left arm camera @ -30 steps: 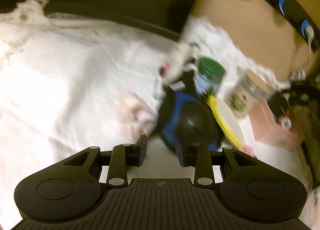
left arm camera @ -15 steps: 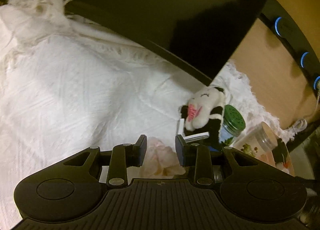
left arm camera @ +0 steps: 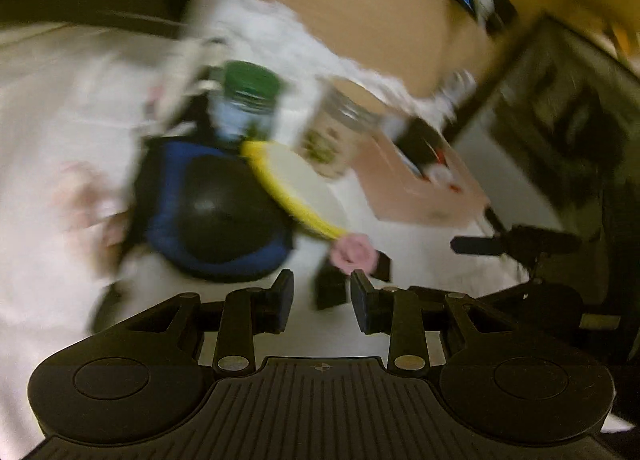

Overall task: Organize soft objects
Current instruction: 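Grasp the blue-and-black eye mask with the left tool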

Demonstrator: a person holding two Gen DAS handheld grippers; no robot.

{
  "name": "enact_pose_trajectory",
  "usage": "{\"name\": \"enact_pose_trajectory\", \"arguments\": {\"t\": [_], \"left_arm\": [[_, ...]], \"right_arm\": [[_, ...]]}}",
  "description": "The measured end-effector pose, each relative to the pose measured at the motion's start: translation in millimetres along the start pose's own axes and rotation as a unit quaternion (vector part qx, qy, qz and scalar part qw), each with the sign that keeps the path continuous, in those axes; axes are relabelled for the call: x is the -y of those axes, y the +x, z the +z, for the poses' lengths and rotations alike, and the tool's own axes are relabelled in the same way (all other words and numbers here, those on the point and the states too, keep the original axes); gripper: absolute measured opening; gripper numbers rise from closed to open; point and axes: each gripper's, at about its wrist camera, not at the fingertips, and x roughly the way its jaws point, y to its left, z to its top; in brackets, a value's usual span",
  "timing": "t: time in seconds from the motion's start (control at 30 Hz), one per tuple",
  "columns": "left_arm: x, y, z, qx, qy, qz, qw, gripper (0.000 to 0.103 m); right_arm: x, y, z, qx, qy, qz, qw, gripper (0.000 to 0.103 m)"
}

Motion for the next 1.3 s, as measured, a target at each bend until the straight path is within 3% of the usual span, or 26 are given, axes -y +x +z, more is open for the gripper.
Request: {"name": "enact_pose_trajectory", "arguments": {"t": [0.1,0.17,0.33,0.47,0.53,0.6,0.67,0.7,0.77,0.83,0.93,1.07,1.17,1.3], "left_arm": [[12,16,7,-0.010,0.005,0.001,0.9999,0.034],[12,18,7,-0.006,-0.002,0.022,0.9997,0.034],[-5,-10,5,0.048,-0.045,0.087,0.9941,0.034],[-37,-48,7,0.119,-0.131,0.162,0.9708,0.034],[-57,-60,8,0.125,-0.167,0.195,0.9584,0.034],[-66,-66,6,0.126,-0.172,0.210,0.9540,0.034],[-68,-69,3,0.122,-0.164,0.201,0.9581,0.034],[-68,-67,2,0.112,-0.154,0.183,0.9644,0.034],[-65,-56,1,0.069,-0.132,0.127,0.9807,0.034],[-62,-39,-4,0.031,-0.143,0.076,0.9864,0.034],[-66,-15,-12,0.032,-0.183,0.060,0.9807,0.034],[-82,-4,-20,0.097,-0.265,0.078,0.9562,0.034],[-81,3,-24,0.112,-0.254,0.098,0.9557,0.035],[-76,10,-28,0.129,-0.245,0.099,0.9558,0.035]], "right_arm": [[19,-3,-14,0.002,0.019,-0.009,1.000,0.085],[27,-6,-18,0.011,0.028,-0.005,1.000,0.085],[23,-6,-18,0.025,0.027,0.055,0.998,0.085],[23,8,-12,0.020,0.065,0.079,0.995,0.085],[23,12,-10,0.020,0.082,0.081,0.993,0.085],[19,13,-6,0.025,0.077,0.077,0.994,0.085],[11,12,-1,0.032,0.056,0.072,0.995,0.085],[7,12,2,0.035,0.045,0.071,0.996,0.085],[-2,13,7,0.038,0.025,0.069,0.997,0.085],[-8,16,11,0.035,0.024,0.067,0.997,0.085],[-14,20,10,0.023,0.033,0.056,0.998,0.085],[-23,11,-2,0.026,0.006,0.032,0.999,0.085],[-22,7,-13,0.024,0.002,0.011,1.000,0.085],[-11,9,-23,0.010,0.037,-0.005,0.999,0.085]]}}
